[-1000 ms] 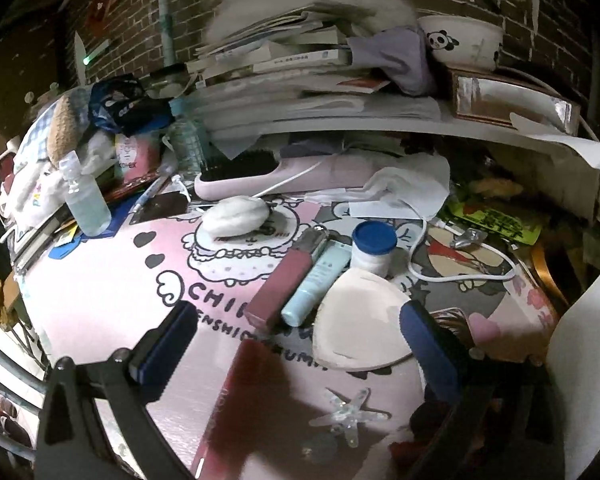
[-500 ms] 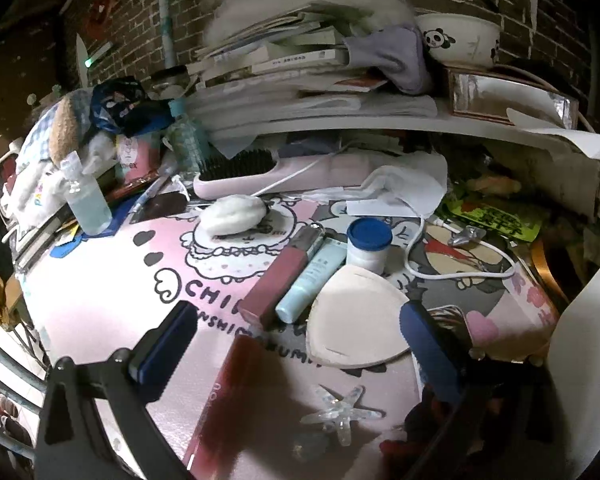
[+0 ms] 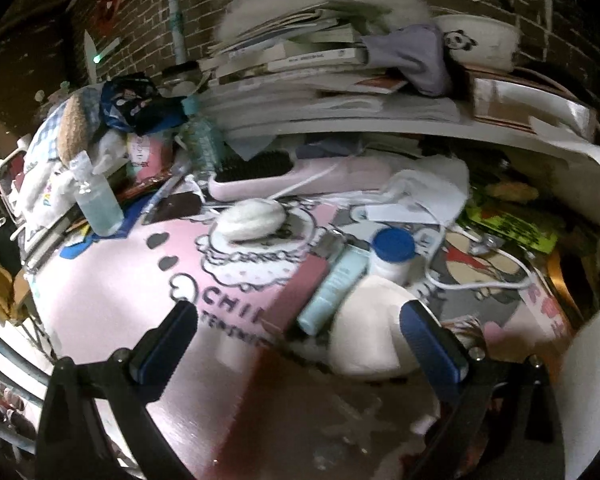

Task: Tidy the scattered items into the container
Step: 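Withdraw the left gripper while the right gripper moves to the white panda plush, then grasp the white panda plush with the right gripper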

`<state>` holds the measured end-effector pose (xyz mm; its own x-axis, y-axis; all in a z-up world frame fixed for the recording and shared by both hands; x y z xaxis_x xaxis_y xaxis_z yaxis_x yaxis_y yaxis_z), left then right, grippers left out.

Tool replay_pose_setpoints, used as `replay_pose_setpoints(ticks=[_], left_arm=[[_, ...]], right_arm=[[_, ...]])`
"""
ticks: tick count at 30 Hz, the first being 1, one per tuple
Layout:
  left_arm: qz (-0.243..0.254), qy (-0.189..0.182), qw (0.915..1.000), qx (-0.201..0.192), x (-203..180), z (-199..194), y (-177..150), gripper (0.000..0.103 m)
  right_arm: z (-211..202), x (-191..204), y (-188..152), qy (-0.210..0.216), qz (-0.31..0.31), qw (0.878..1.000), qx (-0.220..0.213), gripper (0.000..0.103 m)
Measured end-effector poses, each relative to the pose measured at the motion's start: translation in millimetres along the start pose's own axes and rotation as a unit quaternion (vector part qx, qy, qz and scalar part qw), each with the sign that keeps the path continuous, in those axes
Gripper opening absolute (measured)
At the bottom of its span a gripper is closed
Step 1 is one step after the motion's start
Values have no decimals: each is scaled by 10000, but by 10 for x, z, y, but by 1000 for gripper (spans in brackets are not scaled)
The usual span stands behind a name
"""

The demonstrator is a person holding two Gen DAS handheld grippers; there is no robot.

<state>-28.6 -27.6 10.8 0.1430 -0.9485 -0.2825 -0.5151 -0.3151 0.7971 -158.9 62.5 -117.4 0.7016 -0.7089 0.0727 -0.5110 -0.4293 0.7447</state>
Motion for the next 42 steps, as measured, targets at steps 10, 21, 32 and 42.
replay_pose_setpoints(ticks=[10,21,32,42], left_arm=[[-447,452,9977,237,541,53,-488,103],[-447,419,9975,363,627,182,-646,103],[-474,488,9965,481,680,261,-662,103],[-441,498,9961,575,635,315,-685,103]], right_arm=[[425,252,378,262,-235,9980,530,101],[885,313,572,-219,-508,9946,874,101],[1066,290,544,-294,-497,9931,1018,76],[1062,299,554,-155,-462,9938,1000,48]])
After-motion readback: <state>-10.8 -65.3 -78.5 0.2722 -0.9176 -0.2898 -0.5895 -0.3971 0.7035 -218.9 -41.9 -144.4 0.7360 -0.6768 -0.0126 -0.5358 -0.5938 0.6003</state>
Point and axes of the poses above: each gripper's, at about its wrist camera, not at the fingertips, and z roughly the way its jaws point, x to its left, y to its top, the point moved 4 cm from there along z, roughly the way its jaws point
